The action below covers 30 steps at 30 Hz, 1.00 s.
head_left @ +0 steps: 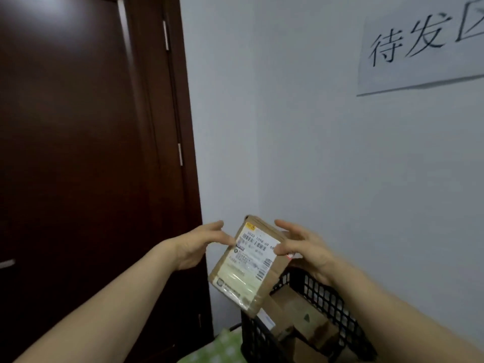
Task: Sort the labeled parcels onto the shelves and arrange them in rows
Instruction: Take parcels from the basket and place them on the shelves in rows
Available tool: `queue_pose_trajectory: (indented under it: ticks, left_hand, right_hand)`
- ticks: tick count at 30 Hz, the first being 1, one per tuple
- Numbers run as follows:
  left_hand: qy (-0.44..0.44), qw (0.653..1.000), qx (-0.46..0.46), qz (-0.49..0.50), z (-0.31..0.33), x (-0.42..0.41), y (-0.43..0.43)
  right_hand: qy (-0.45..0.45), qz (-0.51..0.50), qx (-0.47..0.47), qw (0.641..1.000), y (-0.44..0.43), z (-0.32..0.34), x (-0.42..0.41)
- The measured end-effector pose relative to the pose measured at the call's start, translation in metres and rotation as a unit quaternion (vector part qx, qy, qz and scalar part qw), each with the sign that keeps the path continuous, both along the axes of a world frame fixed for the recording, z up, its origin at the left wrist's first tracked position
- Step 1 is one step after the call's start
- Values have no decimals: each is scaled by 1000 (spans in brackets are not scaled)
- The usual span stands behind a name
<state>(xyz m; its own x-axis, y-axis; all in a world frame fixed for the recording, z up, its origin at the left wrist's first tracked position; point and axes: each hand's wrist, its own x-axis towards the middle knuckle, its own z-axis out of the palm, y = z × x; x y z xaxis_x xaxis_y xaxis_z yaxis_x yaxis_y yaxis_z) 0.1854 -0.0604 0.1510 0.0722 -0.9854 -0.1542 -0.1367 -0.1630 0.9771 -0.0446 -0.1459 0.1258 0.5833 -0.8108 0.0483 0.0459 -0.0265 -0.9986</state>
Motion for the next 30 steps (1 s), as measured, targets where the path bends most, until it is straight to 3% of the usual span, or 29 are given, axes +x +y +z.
queue_pose_trajectory:
  ticks: [3,7,11,30]
  left_hand:
    - [-27,995,28,-91,9,-2,17]
    - [-14,999,-26,-22,5,4,34]
    - [68,993,-81,48,2,10,42]
    - [104,986,-94,92,7,27,68]
  right_hand:
    - [-14,20,-17,1000,9,17,16]
    - [-66,-4,-2,998,17,23,32]
    - [26,38,-5,999,31,10,44]
    - [5,74,-30,997,47,8,83]
